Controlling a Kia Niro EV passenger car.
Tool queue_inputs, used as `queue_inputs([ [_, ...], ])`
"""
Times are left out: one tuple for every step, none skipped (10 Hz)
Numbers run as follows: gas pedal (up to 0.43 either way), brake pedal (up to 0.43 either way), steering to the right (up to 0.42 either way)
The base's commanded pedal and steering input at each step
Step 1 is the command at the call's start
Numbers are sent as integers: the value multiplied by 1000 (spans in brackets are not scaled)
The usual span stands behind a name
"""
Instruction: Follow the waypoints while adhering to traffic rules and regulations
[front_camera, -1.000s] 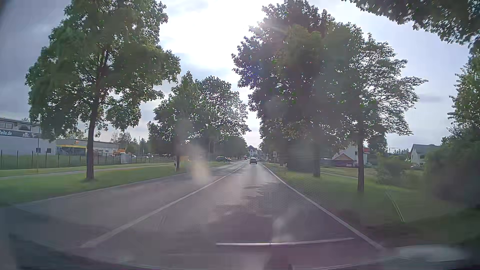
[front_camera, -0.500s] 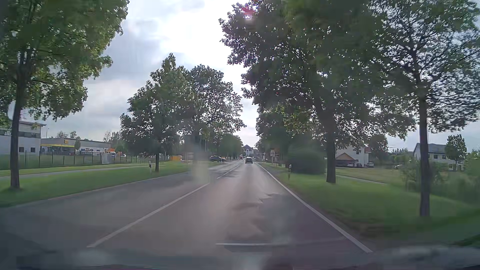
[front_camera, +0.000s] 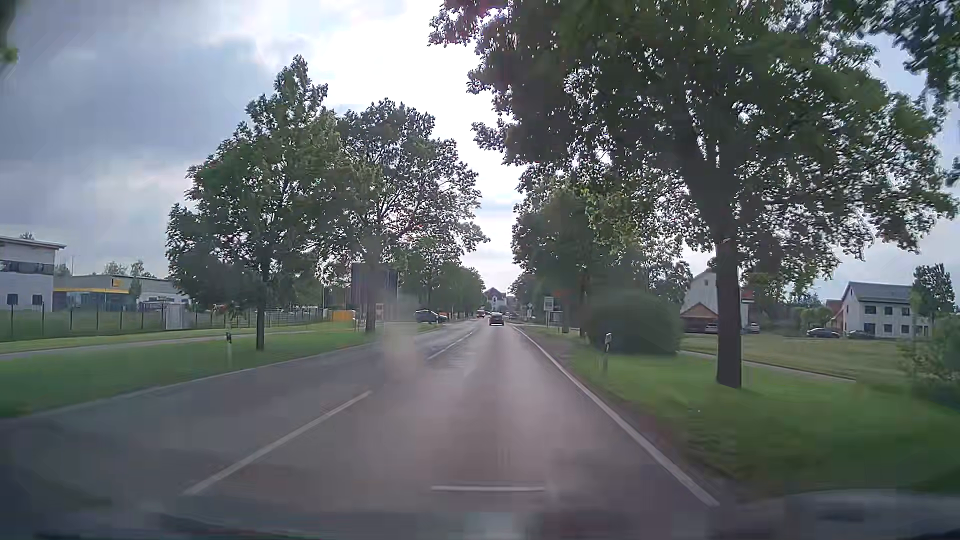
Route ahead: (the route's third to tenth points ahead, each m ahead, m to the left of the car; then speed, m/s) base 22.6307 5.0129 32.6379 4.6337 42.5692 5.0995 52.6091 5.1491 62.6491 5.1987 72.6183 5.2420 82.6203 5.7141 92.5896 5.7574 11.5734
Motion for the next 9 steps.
queue_inputs([
  [189,0,-2],
  [189,0,-1],
  [189,0,-2],
  [189,0,-2],
  [189,0,-2],
  [189,0,-2],
  [189,0,-2],
  [189,0,-2],
  [189,0,-2],
])
